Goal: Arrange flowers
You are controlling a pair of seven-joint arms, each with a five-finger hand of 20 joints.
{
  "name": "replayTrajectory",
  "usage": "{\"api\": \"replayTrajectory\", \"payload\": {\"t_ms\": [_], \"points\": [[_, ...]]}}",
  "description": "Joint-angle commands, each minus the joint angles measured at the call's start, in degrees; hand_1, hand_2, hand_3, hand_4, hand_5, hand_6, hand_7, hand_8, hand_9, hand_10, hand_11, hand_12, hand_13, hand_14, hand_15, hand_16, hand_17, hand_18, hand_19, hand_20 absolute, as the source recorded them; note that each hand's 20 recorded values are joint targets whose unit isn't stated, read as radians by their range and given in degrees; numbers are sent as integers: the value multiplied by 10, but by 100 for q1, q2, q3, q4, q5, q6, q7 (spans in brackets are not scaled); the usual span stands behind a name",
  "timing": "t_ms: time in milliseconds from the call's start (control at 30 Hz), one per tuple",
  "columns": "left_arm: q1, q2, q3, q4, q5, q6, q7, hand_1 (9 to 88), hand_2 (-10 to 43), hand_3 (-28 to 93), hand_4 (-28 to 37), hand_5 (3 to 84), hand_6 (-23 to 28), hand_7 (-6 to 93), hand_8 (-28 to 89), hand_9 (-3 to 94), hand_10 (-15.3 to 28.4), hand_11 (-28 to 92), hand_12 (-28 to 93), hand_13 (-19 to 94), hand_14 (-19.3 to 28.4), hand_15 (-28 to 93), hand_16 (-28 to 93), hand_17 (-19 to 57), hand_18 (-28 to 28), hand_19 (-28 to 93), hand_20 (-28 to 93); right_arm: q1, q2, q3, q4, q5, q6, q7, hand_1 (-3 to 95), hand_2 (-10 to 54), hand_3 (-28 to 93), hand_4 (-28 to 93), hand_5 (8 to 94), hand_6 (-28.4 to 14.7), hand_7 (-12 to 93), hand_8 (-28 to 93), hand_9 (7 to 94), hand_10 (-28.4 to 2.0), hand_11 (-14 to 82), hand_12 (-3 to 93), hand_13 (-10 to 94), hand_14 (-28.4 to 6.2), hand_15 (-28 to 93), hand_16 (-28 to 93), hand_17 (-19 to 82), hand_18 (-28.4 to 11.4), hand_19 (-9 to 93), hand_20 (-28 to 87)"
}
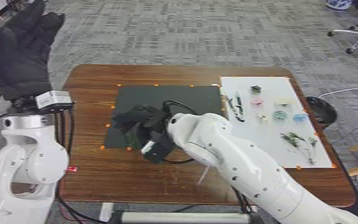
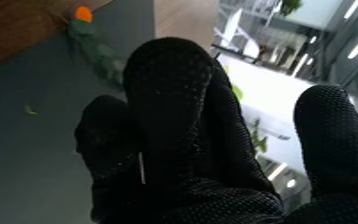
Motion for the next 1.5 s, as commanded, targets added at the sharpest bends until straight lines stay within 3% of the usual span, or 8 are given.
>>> {"api": "replayTrajectory", "payload": {"t_ms": [33, 200, 333, 433, 733, 1033, 1500], "points": [[176, -36, -138, 18, -18, 163, -74, 189, -46, 717, -283, 517, 23, 144, -66, 501, 141, 225, 153, 388, 165, 193, 22, 87, 113, 66, 202, -102, 28, 27, -75, -39, -260, -238, 246, 148, 492, -90, 559, -67, 56, -57, 547, -144, 64, 73, 910, -71, 499, 300, 566, -185, 932, 483], [98, -78, -92, 82, -7, 217, -56, 188, -46, 719, -283, 516, 23, 145, -65, 501, 141, 226, 153, 389, 165, 193, 22, 87, 113, 66, 202, -103, -121, 33, 148, -954, -906, -782, 233, 152, 497, -94, 532, -63, 48, -57, 513, -142, 57, 69, 897, -75, 503, 298, 552, -187, 932, 480], [-113, -91, 111, 179, 22, 162, -61, 188, -46, 719, -283, 517, 23, 145, -65, 501, 141, 225, 153, 388, 165, 192, 22, 87, 113, 67, 203, -72, -282, 83, 429, -1413, -1369, -973, 212, 164, 549, -98, 509, -61, 45, -56, 483, -131, 53, 63, 887, -75, 511, 293, 544, -190, 932, 475], [-100, -91, 121, 148, 64, 131, -39, 188, -46, 719, -283, 517, 23, 145, -66, 501, 141, 225, 154, 388, 165, 192, 22, 87, 113, 67, 203, -8, -397, 54, 608, -1958, -1673, -1198, 218, 175, 569, -103, 489, -61, 40, -56, 453, -117, 46, 57, 882, -75, 515, 291, 538, -194, 932, 474], [-19, -102, 91, 82, 26, 82, -33, 187, -47, 720, -283, 517, 22, 145, -66, 501, 140, 226, 153, 388, 165, 193, 23, 87, 112, 66, 202, 232, -586, -172, 876, -2863, -1457, -1383, 218, 188, 572, -121, 455, -63, 37, -60, 418, -110, 40, 47, 875, -75, 528, 284, 537, -196, 932, 473], [-15, -112, 129, 81, 22, 51, -36, 188, -47, 719, -283, 517, 23, 144, -65, 501, 143, 225, 153, 388, 165, 192, 22, 87, 112, 66, 203, 400, -633, -288, 901, -3238, -1304, -1293, 217, 185, 555, -121, 450, -67, 33, -60, 413, -111, 41, 43, 874, -71, 546, 277, 544, -195, 932, 487], [-34, -125, 132, 55, 18, 19, -4, 188, -46, 717, -283, 515, 22, 144, -65, 501, 142, 225, 153, 388, 166, 193, 22, 87, 113, 66, 202, 517, -715, -354, 1061, -3887, -1598, -1528, 216, 181, 535, -118, 462, -70, 36, -60, 424, -118, 43, 44, 878, -69, 554, 270, 549, -196, 932, 499]]}}
